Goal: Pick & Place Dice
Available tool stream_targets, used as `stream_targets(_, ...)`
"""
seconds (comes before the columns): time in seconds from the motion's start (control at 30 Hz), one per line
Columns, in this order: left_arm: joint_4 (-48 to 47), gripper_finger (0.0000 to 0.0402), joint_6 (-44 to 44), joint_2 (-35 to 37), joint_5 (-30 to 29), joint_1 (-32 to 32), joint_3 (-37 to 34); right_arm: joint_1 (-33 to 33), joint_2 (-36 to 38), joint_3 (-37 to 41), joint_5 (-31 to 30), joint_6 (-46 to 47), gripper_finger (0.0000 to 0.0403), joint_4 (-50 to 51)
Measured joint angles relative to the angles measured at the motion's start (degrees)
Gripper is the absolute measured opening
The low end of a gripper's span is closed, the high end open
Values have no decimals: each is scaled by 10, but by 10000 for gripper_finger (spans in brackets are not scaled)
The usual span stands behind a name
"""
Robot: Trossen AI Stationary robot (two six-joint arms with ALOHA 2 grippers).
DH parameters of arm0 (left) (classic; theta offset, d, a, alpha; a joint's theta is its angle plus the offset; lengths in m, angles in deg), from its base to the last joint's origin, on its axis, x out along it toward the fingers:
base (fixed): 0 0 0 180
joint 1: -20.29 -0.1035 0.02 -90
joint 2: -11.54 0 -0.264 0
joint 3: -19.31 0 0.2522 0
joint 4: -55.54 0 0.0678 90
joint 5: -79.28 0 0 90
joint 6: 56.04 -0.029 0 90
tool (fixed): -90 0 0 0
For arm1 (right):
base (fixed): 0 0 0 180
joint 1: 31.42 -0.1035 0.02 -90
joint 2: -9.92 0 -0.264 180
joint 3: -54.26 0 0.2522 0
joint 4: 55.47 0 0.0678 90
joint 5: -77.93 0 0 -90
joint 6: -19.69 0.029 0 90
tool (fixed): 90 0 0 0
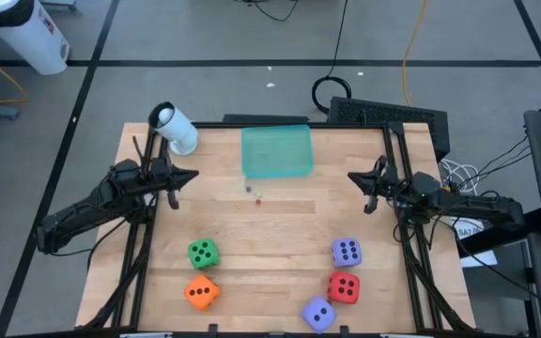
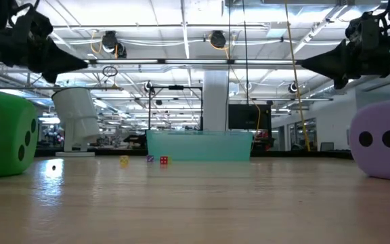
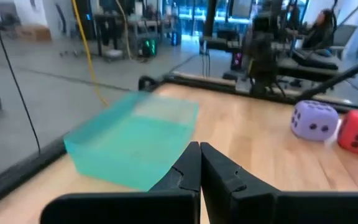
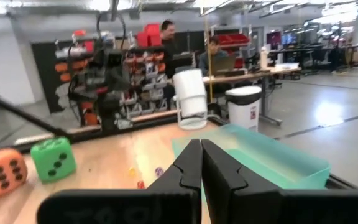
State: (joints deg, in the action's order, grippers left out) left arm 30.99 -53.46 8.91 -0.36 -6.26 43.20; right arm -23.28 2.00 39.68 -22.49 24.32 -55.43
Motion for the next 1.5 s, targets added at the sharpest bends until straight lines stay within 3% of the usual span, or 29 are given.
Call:
stream_targets(0.13, 102, 3, 1, -5, -5, 0, 2, -8, -42, 0, 2, -39, 0, -53)
stream_targets(0.23, 189, 2, -27, -42, -25, 0, 13, -5, -69, 0, 35, -138, 0, -119)
stream_targets(0.3, 206, 2, -47, -83, -46, -1, 40, -3, -82, 0, 54, -215, 0, -177)
stream_targets(0.37, 181, 2, -58, -129, -61, -4, 88, -3, -90, -4, 60, -235, 0, -233)
stream_targets(0.53, 116, 2, -68, -268, -52, -12, 190, -3, -102, -9, 59, -175, 0, -236)
stream_targets(0.63, 113, 2, -85, -333, -24, -9, 213, -3, -122, -9, 37, -131, 0, -226)
stream_targets(0.8, 200, 1, -69, -407, 10, 25, 172, -2, -152, -9, 26, -110, 0, -240)
stream_targets(0.9, 280, 1, -59, -418, -14, 56, 137, -2, -167, -9, 27, -96, 0, -234)
stream_targets(1.0, 281, 1, -41, -405, -56, 74, 136, -2, -181, -9, 26, -72, 0, -232)
stream_targets(1.17, 260, 1, -46, -402, -110, 128, 131, -3, -204, -9, 12, -20, 0, -206)
stream_targets(1.3, 323, 0, -60, -413, -149, 158, 119, -4, -218, -34, -18, 10, 13, -168)
stream_targets(1.4, 331, 0, -58, -412, -149, 162, 119, -10, -230, -99, -21, 27, 40, -33)
stream_targets(1.5, 319, 3, -50, -412, -149, 165, 119, -36, -251, -203, -62, 33, 73, 102)
